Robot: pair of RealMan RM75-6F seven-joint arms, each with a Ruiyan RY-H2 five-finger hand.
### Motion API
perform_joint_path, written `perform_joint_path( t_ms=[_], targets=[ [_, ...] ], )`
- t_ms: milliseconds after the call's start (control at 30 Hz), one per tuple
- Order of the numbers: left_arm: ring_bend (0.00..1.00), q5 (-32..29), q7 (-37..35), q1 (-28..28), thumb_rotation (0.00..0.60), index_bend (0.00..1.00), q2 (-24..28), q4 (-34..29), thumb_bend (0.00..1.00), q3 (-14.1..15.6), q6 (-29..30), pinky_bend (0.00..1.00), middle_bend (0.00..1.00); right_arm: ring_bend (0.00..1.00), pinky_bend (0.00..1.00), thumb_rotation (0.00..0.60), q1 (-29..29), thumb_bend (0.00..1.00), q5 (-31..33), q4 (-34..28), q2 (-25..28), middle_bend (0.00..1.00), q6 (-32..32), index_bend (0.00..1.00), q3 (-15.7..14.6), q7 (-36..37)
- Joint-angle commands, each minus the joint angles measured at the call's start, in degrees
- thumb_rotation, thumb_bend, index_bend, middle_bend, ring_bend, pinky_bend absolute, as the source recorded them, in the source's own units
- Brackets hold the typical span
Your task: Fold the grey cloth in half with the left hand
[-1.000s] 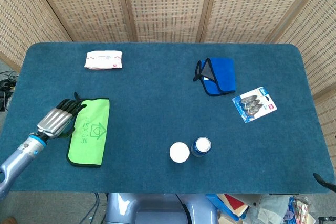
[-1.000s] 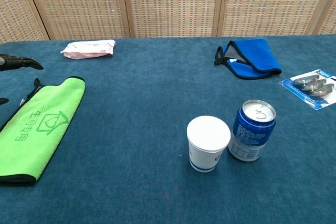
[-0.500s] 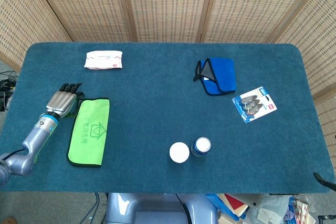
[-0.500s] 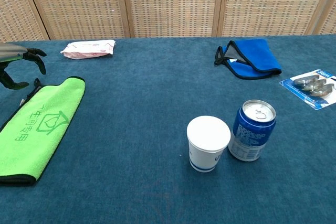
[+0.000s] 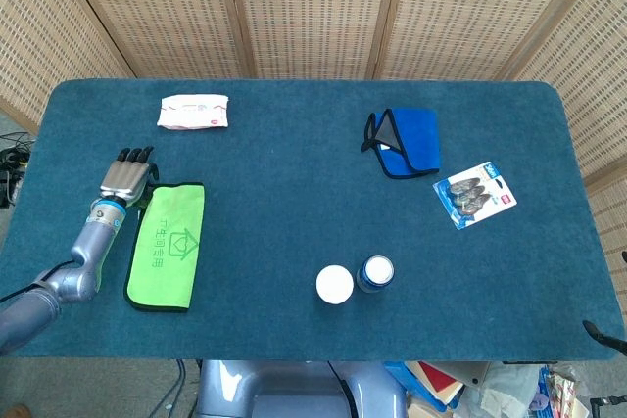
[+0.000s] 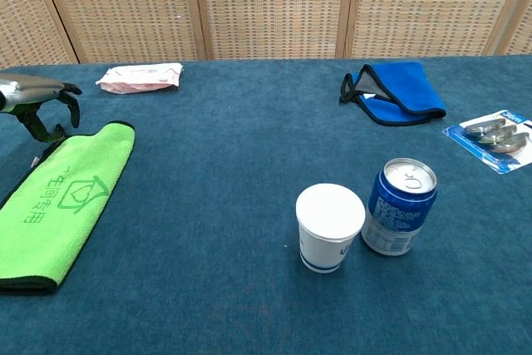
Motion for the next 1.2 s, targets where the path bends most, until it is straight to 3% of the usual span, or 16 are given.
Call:
perform_joint_path(
  t_ms=[33, 433, 633, 1200],
  targets=[
    [0.0, -2.04, 1.9, -0.67, 0.6, 0.39, -1.66, 1.61, 0.45, -0.22, -0.56, 0.0, 0.0, 0.0, 0.0, 0.6, 0.11, 0.0, 0.19, 0.09, -0.05, 0.0, -0.19, 0.06, 0.05, -0.06],
    [0.0, -5.0, 4.26, -0.64, 0.6, 0.42, -3.93, 3.98, 0.44, -0.35, -0.76, 0.0, 0.0, 0.0, 0.0, 0.6, 0.39, 0.0, 0.94, 0.38, -0.11, 0.0, -0.83, 0.06, 0.21, 0.01],
    [0.0, -4.4, 3.35, -0.45, 0.6, 0.5, -4.7, 5.29, 0.45, -0.64, -0.69, 0.0, 0.0, 0.0, 0.0, 0.6, 0.4, 0.0, 0.97, 0.41, -0.14, 0.0, -0.81, 0.06, 0.19, 0.08],
    [0.0, -3.69, 3.0, -0.79, 0.6, 0.5, -5.05, 8.04, 0.45, -1.33, -1.68, 0.0, 0.0, 0.0, 0.0, 0.6, 0.61, 0.0, 1.1, 0.51, -0.24, 0.0, -1.18, 0.06, 0.08, -0.13]
  ],
)
